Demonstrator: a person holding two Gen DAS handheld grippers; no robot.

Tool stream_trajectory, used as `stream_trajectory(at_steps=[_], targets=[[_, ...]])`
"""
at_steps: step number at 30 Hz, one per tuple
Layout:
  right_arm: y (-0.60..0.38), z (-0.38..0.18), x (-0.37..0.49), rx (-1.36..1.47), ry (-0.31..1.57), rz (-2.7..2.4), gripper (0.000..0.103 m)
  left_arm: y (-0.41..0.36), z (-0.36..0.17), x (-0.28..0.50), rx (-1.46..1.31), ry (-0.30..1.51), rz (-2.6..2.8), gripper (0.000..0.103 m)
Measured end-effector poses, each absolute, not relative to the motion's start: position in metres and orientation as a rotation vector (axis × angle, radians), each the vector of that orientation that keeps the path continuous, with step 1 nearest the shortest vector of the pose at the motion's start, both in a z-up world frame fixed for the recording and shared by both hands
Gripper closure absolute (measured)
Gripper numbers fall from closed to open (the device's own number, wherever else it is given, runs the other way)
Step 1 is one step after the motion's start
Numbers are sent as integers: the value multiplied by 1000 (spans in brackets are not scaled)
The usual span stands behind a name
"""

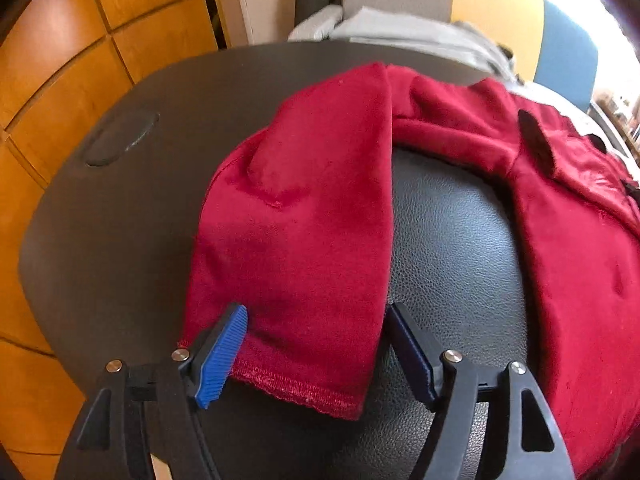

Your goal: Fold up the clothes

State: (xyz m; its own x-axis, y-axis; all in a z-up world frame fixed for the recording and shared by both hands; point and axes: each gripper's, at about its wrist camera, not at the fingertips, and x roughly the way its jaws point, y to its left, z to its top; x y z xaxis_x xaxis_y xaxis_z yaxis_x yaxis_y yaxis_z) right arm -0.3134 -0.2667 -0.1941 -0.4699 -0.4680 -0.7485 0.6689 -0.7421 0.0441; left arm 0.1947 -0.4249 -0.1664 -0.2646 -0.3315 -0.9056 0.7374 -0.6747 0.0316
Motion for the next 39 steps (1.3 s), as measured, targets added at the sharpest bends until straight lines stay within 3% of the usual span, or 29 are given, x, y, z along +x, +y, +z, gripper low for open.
stream_trajectory(at_steps=[1, 2, 8, 10, 15, 19, 28, 30, 34, 39], targets=[[-267, -194, -313, 1019, 334, -2211, 0, -425, -162, 196, 1280, 579, -1995, 79], [-266, -194, -313, 1018, 333, -2210, 0, -430, -157, 200, 1260, 656, -2008, 93], [-265, -193, -314, 1017, 319, -2203, 0, -460, -98, 231, 850, 1296, -2234, 94], [-264, -193, -314, 1016, 312, -2201, 0, -459, -72, 230, 747, 1371, -2338, 94], [-264, -193, -313, 1016, 309, -2201, 0, -439, -19, 190, 668, 1408, -2542, 93], [-264, -193, -313, 1016, 309, -2201, 0, -419, -11, 127, 713, 1435, -2644, 93], [-264, -193, -313, 1017, 309, -2201, 0, -349, -60, -42, 1061, 1446, -2734, 93], [-264, -193, -313, 1018, 308, -2200, 0, -340, -80, -64, 1134, 1419, -2688, 82], [-265, -192, -314, 1024, 313, -2194, 0, -344, -99, -61, 1085, 1418, -2627, 80], [-266, -191, -315, 1037, 320, -2186, 0, -356, -107, 2, 935, 1340, -2609, 77]])
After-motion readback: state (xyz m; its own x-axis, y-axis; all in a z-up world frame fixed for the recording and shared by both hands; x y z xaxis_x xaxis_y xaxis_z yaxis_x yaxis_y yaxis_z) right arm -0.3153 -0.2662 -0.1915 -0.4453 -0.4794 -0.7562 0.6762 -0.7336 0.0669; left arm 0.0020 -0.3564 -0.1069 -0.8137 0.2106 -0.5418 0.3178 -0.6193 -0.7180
